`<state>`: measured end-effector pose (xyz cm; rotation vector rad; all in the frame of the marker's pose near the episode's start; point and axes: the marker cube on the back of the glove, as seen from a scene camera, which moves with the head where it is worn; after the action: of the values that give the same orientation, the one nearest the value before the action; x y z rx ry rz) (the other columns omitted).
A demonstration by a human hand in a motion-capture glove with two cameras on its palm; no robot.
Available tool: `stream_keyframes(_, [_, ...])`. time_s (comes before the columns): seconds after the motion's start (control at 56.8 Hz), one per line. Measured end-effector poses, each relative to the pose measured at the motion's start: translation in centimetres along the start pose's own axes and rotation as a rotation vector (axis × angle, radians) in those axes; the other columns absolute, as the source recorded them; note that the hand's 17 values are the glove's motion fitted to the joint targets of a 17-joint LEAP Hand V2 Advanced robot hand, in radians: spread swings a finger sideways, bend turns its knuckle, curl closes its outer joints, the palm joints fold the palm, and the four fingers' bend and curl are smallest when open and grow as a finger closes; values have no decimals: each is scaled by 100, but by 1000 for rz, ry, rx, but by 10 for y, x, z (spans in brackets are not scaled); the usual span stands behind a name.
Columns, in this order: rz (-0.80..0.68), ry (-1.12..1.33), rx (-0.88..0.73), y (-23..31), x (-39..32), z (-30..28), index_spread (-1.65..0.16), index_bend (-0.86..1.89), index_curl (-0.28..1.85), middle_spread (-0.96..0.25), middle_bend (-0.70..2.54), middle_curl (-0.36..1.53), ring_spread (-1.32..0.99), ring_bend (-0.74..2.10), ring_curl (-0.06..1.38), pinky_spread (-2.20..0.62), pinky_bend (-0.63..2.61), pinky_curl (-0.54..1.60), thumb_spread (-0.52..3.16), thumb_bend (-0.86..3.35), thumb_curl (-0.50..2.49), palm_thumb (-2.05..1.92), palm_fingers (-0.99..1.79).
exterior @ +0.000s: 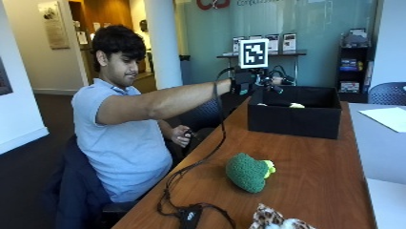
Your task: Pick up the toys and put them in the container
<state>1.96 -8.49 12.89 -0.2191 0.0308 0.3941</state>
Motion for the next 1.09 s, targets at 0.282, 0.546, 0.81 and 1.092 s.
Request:
stream_keyframes(0.282, [192,29,-52,62,78,59,-32,17,34,-2,14,26,-4,16,16,9,93,34,121,-8,11,-12,-15])
stream_keyframes(0.546, [448,70,-211,74,116,162,-31,16,33,-2,14,24,-3,16,17,9,93,34,123,-7,13,-10,-14])
stream_keyframes(0.81, [409,91,-90,74,110,241,-31,13,29,0,17,24,-2,29,21,3,98,35,130,-4,15,-7,3])
stream_keyframes(1.092, [424,141,30,59,107,239,-30,16,24,-10,60,39,-15,68,32,-18,87,32,153,5,21,8,63])
